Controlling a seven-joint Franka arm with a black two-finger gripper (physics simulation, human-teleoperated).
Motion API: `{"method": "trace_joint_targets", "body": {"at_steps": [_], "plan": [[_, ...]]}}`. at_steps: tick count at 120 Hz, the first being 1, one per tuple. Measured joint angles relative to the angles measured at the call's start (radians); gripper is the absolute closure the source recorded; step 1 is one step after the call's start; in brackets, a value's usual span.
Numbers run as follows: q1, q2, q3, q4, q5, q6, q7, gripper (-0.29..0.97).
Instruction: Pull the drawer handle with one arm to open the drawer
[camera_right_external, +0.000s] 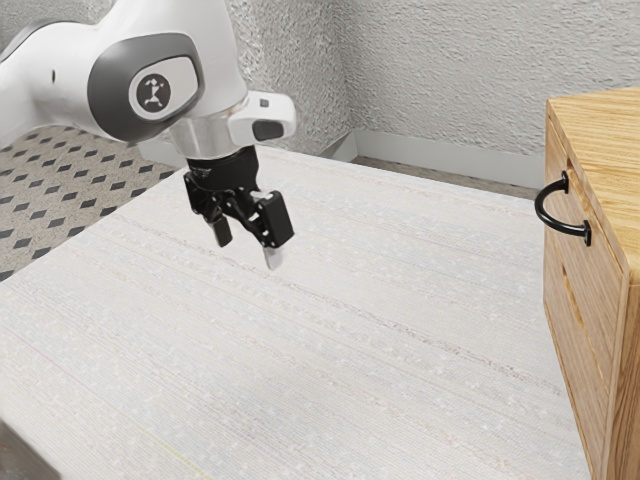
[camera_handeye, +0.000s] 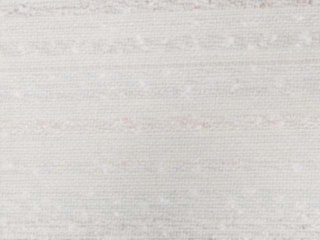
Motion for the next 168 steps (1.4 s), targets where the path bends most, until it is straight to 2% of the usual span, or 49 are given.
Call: {"method": "trace_joint_targets", "body": {"at_steps": [33, 40, 47, 55, 71, 91, 125, 139, 168], "plan": [[-0.002, -0.004, 0.006, 0.005, -0.002, -0.017, 0.019, 0.0], [0.0, -0.071, -0.001, 0.041, 0.008, -0.027, 0.022, 0.0], [0.061, -0.125, -0.011, 0.068, 0.0, -0.033, 0.017, 0.0], [0.116, -0.135, -0.024, 0.083, -0.011, -0.038, -0.018, 0.0], [0.077, -0.096, -0.076, 0.088, -0.024, -0.031, -0.127, 0.0], [0.046, -0.059, -0.11, 0.088, -0.114, 0.007, -0.241, 0.0], [0.072, -0.05, -0.129, 0.088, -0.182, 0.087, -0.375, 0.0], [0.062, -0.022, -0.13, 0.088, -0.231, 0.125, -0.415, 0.0], [0.092, 0.015, -0.188, 0.088, -0.312, 0.238, -0.474, 0.0]]}}
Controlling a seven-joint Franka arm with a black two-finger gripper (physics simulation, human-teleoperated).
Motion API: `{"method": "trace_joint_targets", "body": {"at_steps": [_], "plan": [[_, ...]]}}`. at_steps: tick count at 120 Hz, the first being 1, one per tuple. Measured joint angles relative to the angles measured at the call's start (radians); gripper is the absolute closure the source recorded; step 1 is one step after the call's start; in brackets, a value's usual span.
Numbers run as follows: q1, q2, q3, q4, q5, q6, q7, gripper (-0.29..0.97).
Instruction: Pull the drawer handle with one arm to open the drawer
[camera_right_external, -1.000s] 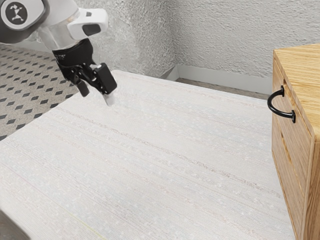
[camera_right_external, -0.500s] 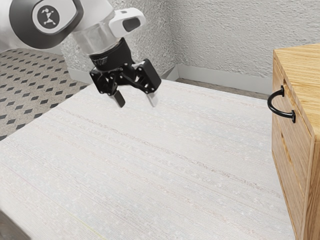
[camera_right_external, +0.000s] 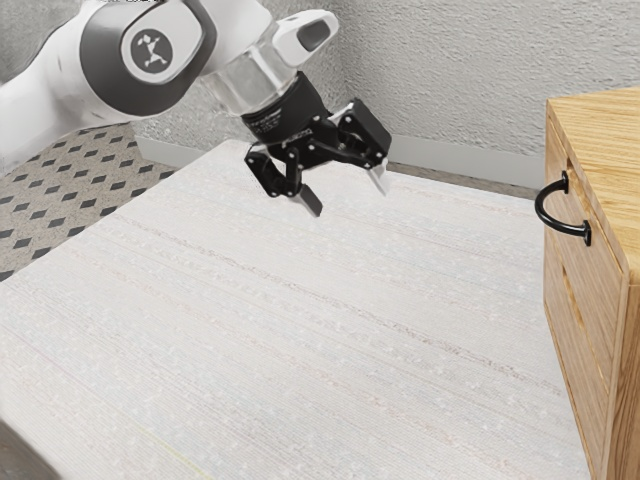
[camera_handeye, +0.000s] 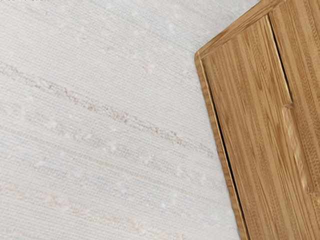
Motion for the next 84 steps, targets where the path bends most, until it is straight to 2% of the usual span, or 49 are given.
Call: {"method": "trace_joint_targets", "body": {"at_steps": [21, 41, 64, 84], "plan": [[-0.025, 0.006, -0.009, -0.03, -0.067, 0.115, -0.031, 0.0], [-0.087, 0.026, -0.009, -0.06, -0.116, 0.205, -0.053, 0.0], [-0.165, 0.029, -0.004, -0.073, -0.128, 0.259, -0.072, 0.0], [-0.141, 0.069, -0.006, -0.041, -0.128, 0.278, -0.081, 0.0]]}}
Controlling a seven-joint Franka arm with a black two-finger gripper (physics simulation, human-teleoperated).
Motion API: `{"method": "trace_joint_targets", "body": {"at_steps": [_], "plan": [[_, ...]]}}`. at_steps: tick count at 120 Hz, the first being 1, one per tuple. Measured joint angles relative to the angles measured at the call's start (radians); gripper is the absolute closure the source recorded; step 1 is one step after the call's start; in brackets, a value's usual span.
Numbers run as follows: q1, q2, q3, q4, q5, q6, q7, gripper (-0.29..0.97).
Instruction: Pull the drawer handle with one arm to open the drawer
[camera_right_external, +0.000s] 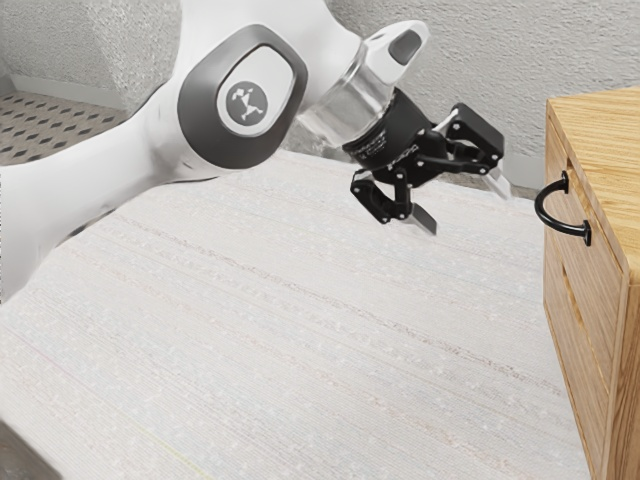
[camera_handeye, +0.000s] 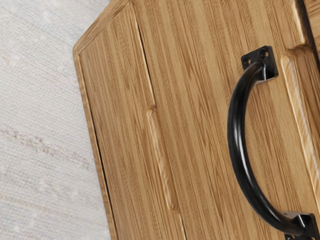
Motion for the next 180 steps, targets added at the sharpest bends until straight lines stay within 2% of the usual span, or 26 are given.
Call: {"method": "trace_joint_targets", "body": {"at_steps": [11, 34, 69, 180], "plan": [[0.014, 0.007, -0.003, 0.008, -0.001, 0.005, -0.004, 0.0], [-0.031, 0.023, -0.008, 0.014, -0.003, 0.013, -0.013, 0.0], [-0.016, 0.093, -0.007, 0.092, 0.002, 0.016, -0.023, 0.0], [-0.02, 0.161, -0.027, 0.124, 0.006, 0.023, -0.034, 0.0]]}}
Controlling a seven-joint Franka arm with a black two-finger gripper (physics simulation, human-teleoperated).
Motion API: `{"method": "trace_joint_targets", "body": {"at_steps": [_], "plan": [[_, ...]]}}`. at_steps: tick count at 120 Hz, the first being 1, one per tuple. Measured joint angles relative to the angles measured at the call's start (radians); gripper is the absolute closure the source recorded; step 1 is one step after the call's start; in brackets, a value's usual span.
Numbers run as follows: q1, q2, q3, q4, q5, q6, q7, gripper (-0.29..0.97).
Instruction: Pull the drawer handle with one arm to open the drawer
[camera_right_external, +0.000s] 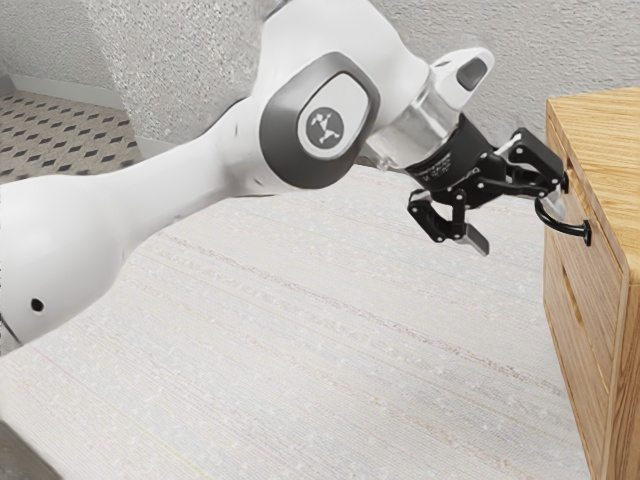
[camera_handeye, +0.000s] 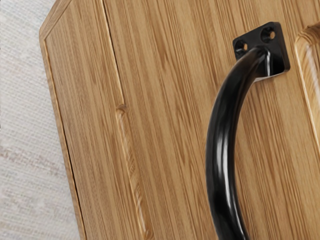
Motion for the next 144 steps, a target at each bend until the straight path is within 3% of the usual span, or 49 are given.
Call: {"method": "trace_joint_targets", "body": {"at_steps": [65, 144], "plan": [[0.007, -0.05, 0.033, -0.072, -0.022, -0.006, -0.002, 0.0], [0.008, -0.302, 0.141, -0.38, -0.06, 0.025, -0.003, 0.0]]}}
